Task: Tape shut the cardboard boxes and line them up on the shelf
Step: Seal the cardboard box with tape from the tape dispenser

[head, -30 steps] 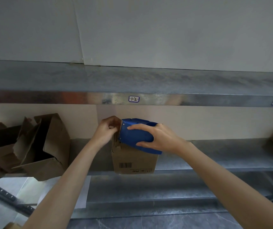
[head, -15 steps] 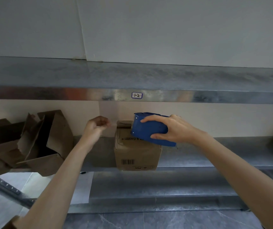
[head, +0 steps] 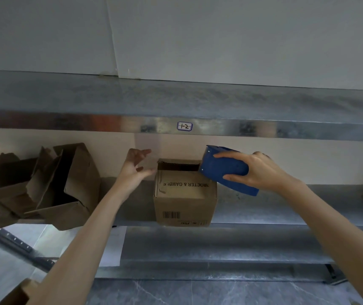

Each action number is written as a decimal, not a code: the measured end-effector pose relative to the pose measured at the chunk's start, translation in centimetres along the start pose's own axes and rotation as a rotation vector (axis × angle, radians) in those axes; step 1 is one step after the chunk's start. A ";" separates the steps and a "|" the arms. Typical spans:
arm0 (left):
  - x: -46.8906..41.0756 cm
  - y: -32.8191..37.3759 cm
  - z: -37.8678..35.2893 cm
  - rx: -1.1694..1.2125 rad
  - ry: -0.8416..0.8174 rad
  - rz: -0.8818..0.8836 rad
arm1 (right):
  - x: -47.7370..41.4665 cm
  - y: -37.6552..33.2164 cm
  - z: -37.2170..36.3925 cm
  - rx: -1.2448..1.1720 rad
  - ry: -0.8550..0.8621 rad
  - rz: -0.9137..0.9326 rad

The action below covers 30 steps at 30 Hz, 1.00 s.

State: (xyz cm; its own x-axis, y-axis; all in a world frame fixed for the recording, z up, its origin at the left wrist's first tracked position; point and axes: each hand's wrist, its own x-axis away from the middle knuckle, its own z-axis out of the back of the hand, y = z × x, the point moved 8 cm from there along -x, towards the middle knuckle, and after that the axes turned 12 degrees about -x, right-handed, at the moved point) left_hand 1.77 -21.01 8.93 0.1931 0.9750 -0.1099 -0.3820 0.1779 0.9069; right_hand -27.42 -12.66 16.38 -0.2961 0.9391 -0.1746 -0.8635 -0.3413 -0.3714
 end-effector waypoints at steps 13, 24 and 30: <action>0.2 -2.9 -2.7 -0.153 -0.065 0.040 | 0.1 3.0 -1.6 -0.138 -0.042 -0.003; 0.2 -3.1 -2.5 -0.048 0.022 0.021 | -1.3 3.9 -3.0 -0.429 -0.134 -0.019; -0.1 -3.8 -2.4 0.002 0.024 0.008 | -2.2 4.0 -3.8 -0.506 -0.161 -0.034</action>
State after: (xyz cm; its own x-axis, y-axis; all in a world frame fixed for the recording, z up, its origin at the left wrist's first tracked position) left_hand 1.03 -21.47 4.57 0.1686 0.9793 -0.1120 -0.3816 0.1696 0.9086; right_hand -28.67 -16.26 11.82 -0.3643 0.9309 -0.0276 -0.5804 -0.2501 -0.7749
